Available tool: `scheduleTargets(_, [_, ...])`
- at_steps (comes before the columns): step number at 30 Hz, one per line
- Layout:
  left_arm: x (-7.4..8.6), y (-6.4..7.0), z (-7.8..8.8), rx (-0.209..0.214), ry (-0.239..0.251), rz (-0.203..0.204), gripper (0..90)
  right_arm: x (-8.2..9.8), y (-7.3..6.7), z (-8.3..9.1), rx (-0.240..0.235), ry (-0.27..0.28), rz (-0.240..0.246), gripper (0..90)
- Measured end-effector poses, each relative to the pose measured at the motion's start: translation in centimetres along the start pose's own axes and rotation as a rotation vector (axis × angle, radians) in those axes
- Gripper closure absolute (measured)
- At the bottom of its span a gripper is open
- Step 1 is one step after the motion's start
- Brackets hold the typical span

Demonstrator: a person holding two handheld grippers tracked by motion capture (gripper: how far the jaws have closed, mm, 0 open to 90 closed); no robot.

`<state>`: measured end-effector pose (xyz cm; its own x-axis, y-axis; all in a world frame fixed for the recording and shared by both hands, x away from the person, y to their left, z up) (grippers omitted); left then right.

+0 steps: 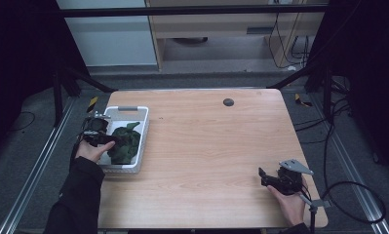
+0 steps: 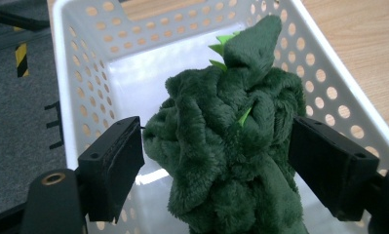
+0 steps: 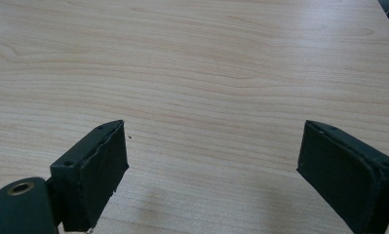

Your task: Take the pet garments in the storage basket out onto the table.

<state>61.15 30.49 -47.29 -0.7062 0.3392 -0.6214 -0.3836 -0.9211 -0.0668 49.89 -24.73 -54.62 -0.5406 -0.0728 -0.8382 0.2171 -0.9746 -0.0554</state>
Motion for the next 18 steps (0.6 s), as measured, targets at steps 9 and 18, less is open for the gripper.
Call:
scheduleTargets(9, [0.6, 0.2, -0.9, 0.008, -0.044, -0.008, 26.9, 0.1, 0.0, -0.1, -0.002, -0.005, 0.002, 10.9])
scheduleTargets(18, [1.3, 0.5, -1.7, 0.030, -0.112, -0.018, 46.1, 0.1, -0.1, -0.1, -0.007, -0.009, 0.003, 10.9])
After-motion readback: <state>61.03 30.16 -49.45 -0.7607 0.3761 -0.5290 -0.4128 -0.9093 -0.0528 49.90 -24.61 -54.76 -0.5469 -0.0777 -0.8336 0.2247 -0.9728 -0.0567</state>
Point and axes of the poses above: each handheld gripper's, and its own axes: z roughly backward along the jaws, x roughly out of its underside, y roughly to its right, the point moved 8 cm from there along -z, roughly forward along the jaws, and after that the axes turned 1 degree about -z, right-handed, at the moved point
